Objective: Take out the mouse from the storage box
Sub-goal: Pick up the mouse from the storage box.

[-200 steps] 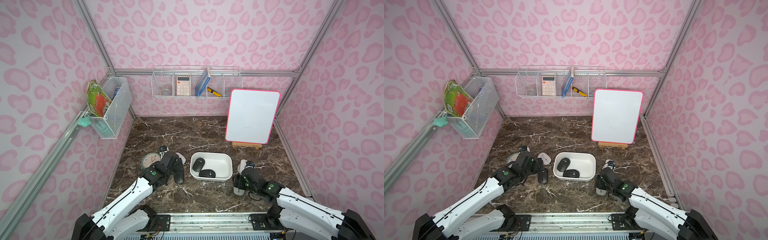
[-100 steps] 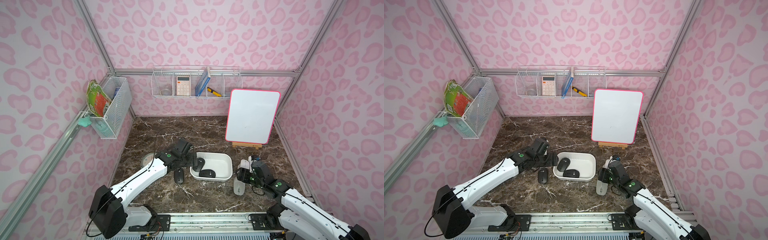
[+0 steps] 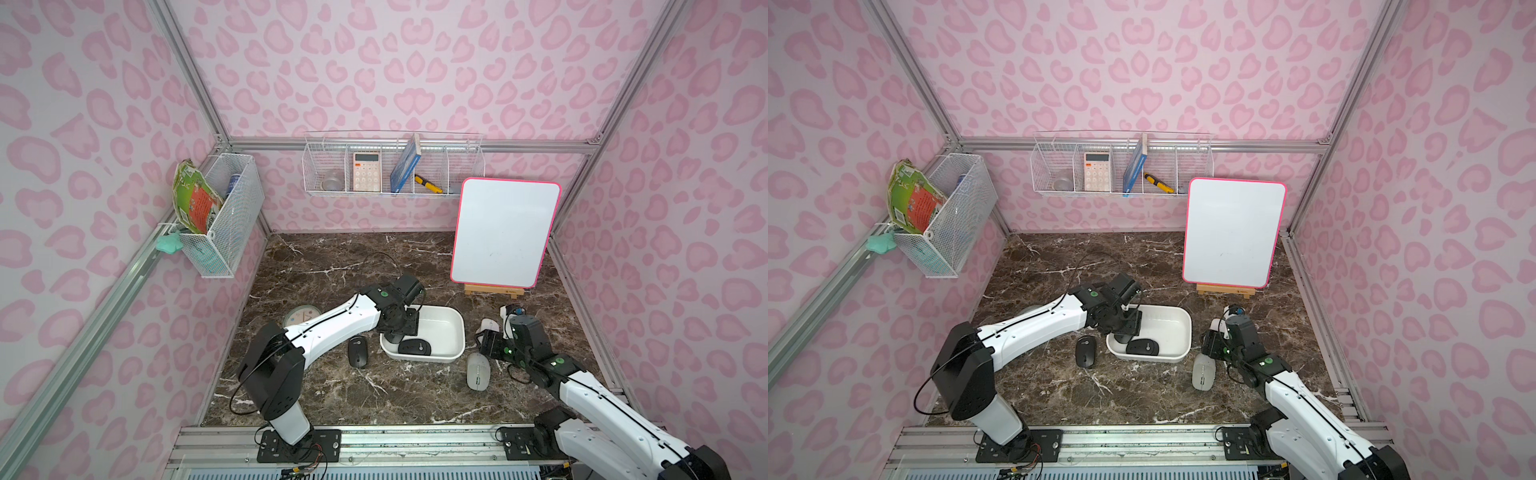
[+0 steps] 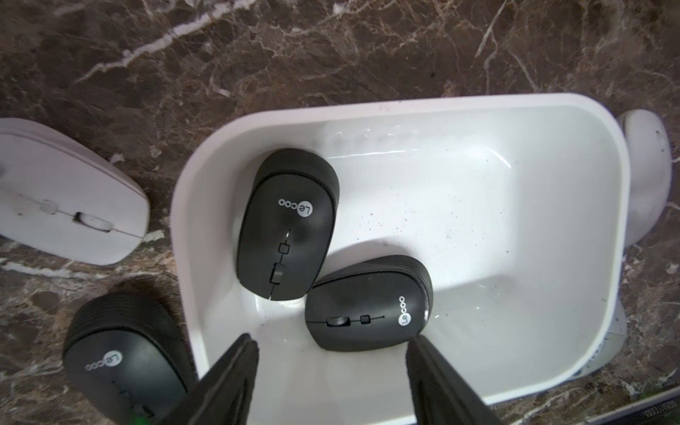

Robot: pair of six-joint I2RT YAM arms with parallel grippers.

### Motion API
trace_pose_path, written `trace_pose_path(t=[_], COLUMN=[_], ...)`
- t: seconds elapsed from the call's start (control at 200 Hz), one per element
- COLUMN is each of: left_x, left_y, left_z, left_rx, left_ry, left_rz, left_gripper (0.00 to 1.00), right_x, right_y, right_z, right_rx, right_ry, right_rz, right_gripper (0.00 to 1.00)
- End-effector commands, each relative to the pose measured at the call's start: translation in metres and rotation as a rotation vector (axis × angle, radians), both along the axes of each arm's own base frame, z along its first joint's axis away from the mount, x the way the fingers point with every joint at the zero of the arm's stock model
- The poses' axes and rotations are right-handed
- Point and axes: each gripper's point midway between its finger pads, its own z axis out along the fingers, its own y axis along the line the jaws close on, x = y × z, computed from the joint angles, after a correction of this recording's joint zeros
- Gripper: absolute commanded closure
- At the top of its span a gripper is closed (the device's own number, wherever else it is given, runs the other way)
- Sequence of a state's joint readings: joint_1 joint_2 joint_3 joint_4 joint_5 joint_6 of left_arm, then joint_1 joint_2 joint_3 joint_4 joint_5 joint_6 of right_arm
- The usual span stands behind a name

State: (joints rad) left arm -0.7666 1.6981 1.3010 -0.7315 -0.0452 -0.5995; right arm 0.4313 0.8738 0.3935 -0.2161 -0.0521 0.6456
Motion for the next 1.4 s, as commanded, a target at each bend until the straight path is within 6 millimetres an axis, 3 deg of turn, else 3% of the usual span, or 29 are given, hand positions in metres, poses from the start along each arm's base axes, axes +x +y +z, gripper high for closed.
trace_pose_path(t=[0.0,0.335,0.625,0.89,1.02,1.2,1.395], left_x=[-0.001,0.007,0.014,0.011,0.012,0.016,0.019], left_y=[0.003,0.0,-0.017,-0.058,-0.057,-0.04,-0.046], left_z=[-0.009,-0.047,-0.07,-0.064,-0.054,-0.048,-0.05], left_rx=[0.044,0.126,0.082,-0.007,-0.002,0.075,0.077], left_ry=[0.032,0.095,0.118,0.114,0.084,0.041,0.046], left_rz=[0.005,0.021,0.016,-0.05,-0.053,-0.048,-0.08], left_gripper=[0.35,0.3,0.25,0.25,0.23,0.14,0.06], right_x=[0.013,0.011,0.009,0.009,0.009,0.008,0.008], right_y=[-0.007,-0.014,-0.015,-0.016,-0.016,-0.016,-0.016], right_z=[0.011,0.013,0.017,0.014,0.014,0.013,0.013], right_rx=[-0.046,-0.062,-0.051,-0.053,-0.055,-0.049,-0.051], right_ry=[-0.095,-0.159,-0.196,-0.19,-0.189,-0.19,-0.188], right_rz=[-0.02,-0.024,-0.026,-0.031,-0.03,-0.033,-0.032], right_gripper=[0.24,0.24,0.23,0.23,0.23,0.22,0.22])
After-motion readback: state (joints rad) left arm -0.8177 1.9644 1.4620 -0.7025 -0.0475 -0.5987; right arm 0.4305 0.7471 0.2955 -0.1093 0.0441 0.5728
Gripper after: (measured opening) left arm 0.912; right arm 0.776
